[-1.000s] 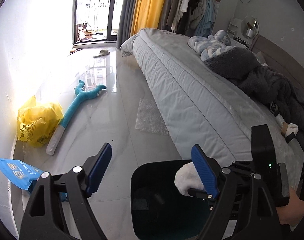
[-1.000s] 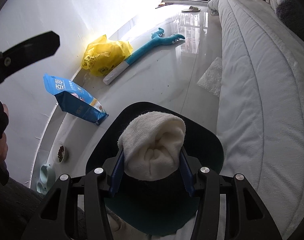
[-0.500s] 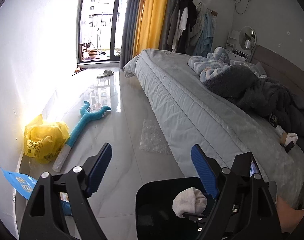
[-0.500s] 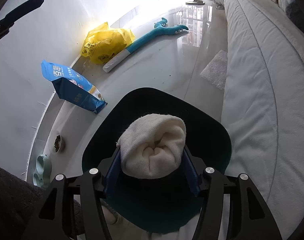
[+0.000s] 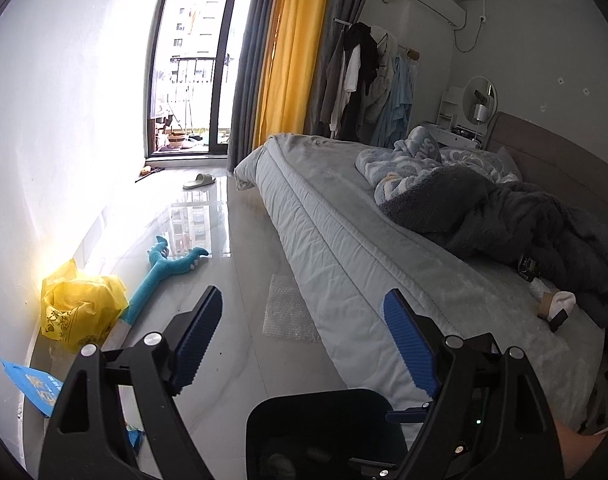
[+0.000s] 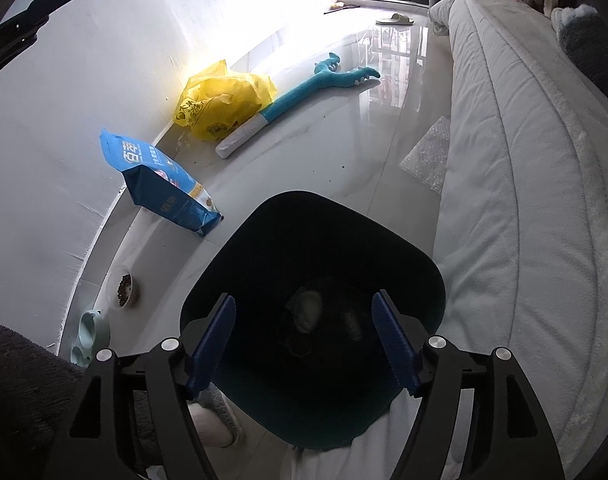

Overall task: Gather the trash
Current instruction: 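Move both tools back over the bed toward the remaining items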

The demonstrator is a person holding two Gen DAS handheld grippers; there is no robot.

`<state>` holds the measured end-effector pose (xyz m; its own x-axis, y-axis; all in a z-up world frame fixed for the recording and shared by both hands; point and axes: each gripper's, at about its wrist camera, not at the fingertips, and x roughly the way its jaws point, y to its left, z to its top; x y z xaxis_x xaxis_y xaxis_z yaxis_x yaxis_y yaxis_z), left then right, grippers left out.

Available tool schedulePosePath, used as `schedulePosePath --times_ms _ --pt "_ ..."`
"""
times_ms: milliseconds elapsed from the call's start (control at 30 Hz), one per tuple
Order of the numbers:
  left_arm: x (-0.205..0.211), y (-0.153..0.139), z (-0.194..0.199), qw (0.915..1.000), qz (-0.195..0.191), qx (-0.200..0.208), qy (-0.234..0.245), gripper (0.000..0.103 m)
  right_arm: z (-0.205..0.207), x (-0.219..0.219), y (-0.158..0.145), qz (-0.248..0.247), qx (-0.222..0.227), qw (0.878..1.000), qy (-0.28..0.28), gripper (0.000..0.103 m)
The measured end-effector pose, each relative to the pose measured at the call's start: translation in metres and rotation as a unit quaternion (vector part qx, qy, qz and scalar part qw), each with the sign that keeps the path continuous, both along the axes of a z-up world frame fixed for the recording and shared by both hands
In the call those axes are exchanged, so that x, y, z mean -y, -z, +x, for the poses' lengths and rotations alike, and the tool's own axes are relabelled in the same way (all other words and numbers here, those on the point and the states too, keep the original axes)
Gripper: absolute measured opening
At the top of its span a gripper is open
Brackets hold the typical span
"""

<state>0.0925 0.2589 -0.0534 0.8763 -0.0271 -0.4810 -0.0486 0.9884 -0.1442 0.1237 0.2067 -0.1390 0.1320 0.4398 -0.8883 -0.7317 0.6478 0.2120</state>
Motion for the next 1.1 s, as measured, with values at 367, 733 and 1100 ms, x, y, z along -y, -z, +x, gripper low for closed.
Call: schedulePosePath --times_ms 367,733,1100 --pt "0.043 -0.016 0.012 0.9996 0.005 0.016 0.022 0.086 0.000 0.042 -0.046 0.038 0.051 0.998 0.004 0.075" --pt "0.095 -0.017 0.029 0.9986 0.000 0.014 0.051 0.086 0.020 0.122 -0.081 0.059 0.098 0.991 0.066 0.075" --pt "0.148 -0.012 0.044 0.9963 0.005 0.006 0.086 0.087 0.038 0.199 -0.097 0.059 0.141 0.980 0.126 0.075"
